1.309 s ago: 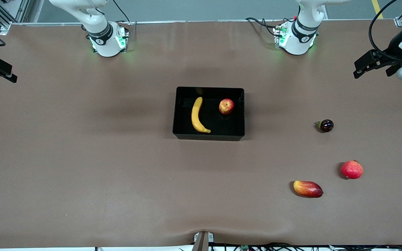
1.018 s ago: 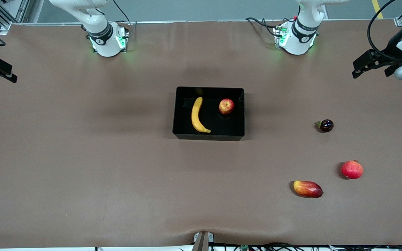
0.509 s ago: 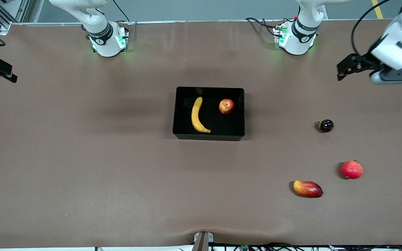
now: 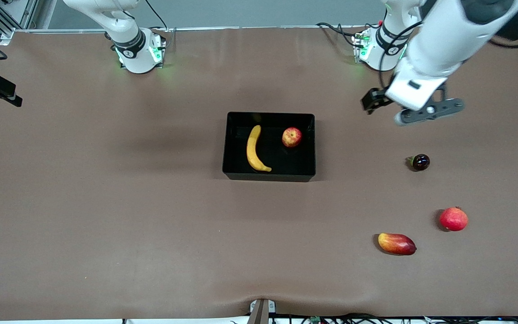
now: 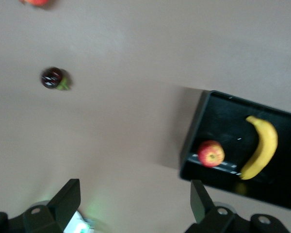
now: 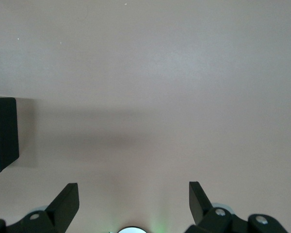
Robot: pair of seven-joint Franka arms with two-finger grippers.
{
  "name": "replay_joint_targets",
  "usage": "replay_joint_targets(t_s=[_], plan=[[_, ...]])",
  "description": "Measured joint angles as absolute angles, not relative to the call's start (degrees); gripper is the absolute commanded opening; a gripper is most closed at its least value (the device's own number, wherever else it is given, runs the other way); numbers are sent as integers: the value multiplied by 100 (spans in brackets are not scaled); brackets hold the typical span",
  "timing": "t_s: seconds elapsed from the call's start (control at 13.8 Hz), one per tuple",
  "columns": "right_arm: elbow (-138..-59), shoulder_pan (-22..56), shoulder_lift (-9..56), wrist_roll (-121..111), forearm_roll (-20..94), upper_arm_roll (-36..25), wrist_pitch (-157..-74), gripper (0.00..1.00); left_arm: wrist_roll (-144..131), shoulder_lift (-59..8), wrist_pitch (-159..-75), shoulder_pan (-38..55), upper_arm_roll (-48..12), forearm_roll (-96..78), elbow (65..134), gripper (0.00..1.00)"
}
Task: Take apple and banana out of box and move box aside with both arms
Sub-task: 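Lower the left gripper into the box and grasp the red apple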
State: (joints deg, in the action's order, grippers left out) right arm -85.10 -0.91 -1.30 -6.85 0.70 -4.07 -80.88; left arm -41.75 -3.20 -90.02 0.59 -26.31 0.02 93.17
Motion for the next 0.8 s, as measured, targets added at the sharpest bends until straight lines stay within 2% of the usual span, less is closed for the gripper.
replay_joint_targets(t_s=[0.22,0.58,0.8], plan=[[-8511,-91,-130,-685,70,-408,-8088,100,-5433,-728,-9717,471,-2893,142,9605,100],[-8513,-91,-130,-685,70,-409,-8087,100,-7388,-1314,-11430,1384,-2932,643,10675,100],[-8513,-91,-130,-685,70,-409,-8087,100,-8199,-1862,-11723,1710,-2933,1288,10817,100]])
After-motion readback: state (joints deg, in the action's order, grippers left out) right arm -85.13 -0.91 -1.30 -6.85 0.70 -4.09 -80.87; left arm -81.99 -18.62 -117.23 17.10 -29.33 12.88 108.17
